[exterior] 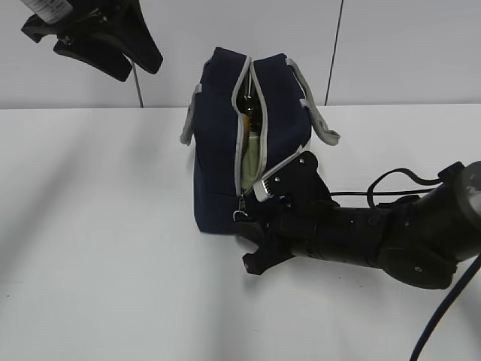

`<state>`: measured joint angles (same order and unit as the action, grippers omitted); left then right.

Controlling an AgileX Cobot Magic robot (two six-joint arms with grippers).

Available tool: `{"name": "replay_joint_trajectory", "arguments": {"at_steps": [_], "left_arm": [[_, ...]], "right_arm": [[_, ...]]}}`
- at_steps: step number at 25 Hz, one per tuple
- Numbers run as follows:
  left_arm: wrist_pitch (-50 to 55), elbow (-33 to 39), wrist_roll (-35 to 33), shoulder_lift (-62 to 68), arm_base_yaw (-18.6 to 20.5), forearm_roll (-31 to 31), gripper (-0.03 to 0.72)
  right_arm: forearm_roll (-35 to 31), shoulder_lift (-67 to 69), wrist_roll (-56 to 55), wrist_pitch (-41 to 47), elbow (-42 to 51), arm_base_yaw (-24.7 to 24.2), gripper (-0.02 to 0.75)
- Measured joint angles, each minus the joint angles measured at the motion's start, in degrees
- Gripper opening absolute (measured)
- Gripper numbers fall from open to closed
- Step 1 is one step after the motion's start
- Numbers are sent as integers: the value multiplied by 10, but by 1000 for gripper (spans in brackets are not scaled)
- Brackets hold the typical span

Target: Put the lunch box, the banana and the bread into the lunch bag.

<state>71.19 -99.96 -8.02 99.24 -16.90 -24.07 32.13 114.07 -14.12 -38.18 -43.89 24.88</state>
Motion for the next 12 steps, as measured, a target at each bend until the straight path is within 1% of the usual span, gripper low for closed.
{"name": "replay_joint_trajectory", "arguments": {"at_steps": [2, 4, 6, 12], "left_arm": [[0, 0, 0, 0, 0, 0, 379], [0, 0, 0, 0, 0, 0, 379], [0, 0, 0, 0, 0, 0, 379], [0, 0, 0, 0, 0, 0, 379]], "right_arm": [[0, 0, 1, -1, 0, 0, 54], [0, 0, 1, -1, 0, 0, 8], [0, 0, 1, -1, 0, 0, -15], [0, -2, 1, -1, 0, 0, -16]]}}
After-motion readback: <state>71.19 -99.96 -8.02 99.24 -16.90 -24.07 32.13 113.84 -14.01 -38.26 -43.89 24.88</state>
